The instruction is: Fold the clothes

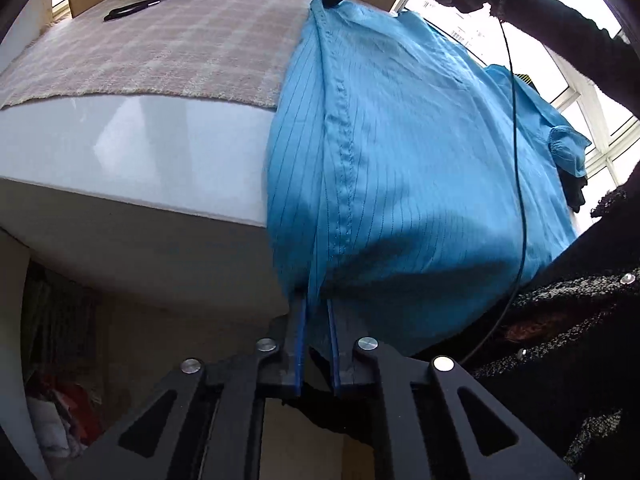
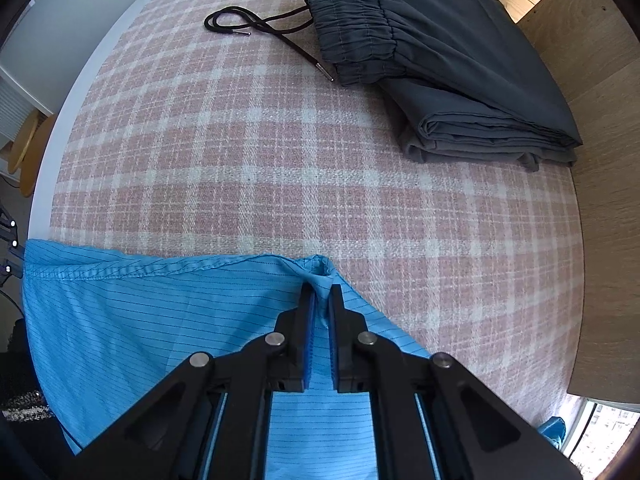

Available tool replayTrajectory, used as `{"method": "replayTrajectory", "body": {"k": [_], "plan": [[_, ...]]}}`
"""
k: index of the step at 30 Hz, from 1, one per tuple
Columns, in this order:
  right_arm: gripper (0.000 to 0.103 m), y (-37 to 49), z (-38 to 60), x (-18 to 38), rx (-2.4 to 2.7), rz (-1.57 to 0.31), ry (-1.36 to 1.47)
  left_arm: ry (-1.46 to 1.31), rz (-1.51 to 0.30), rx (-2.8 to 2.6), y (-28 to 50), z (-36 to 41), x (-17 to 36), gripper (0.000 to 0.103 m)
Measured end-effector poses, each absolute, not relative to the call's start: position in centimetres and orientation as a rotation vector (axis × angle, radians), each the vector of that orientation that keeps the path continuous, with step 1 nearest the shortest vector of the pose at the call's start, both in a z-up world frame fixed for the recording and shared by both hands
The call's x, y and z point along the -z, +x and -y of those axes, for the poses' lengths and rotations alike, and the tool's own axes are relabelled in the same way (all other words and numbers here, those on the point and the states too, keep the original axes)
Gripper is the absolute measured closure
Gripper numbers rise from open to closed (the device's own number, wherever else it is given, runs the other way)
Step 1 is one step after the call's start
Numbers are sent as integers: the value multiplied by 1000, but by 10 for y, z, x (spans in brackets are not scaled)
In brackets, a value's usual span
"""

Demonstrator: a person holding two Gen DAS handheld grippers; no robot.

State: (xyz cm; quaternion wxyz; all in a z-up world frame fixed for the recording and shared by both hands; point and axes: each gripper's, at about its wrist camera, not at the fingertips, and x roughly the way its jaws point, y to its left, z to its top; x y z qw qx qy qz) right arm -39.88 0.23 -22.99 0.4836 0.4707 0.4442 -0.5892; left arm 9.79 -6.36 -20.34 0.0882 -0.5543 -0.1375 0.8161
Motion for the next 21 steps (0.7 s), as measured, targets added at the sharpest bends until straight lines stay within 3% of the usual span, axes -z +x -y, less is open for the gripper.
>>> {"method": "replayTrajectory", "body": {"k": [7, 15, 16, 17, 18, 21], "plan": [[97, -427, -17, 247, 1447, -1090, 1154, -1610, 471, -2392, 100, 65, 208, 55], [97, -418, -10, 250, 1454, -1108, 1161, -1566, 480, -2312, 75, 65, 232, 54], [97, -418, -8, 251, 1456, -1109, 1162, -1541, 497, -2298, 73, 64, 233, 58], [97, -418, -7, 251, 1457, -1110, 1162, -1518, 522, -2279, 72, 62, 233, 71], [97, -418, -7, 251, 1458, -1111, 1162, -1495, 548, -2259, 71, 61, 233, 93], [97, -416, -6, 249, 1463, -1105, 1161, -1508, 558, -2262, 76, 62, 231, 97]]}}
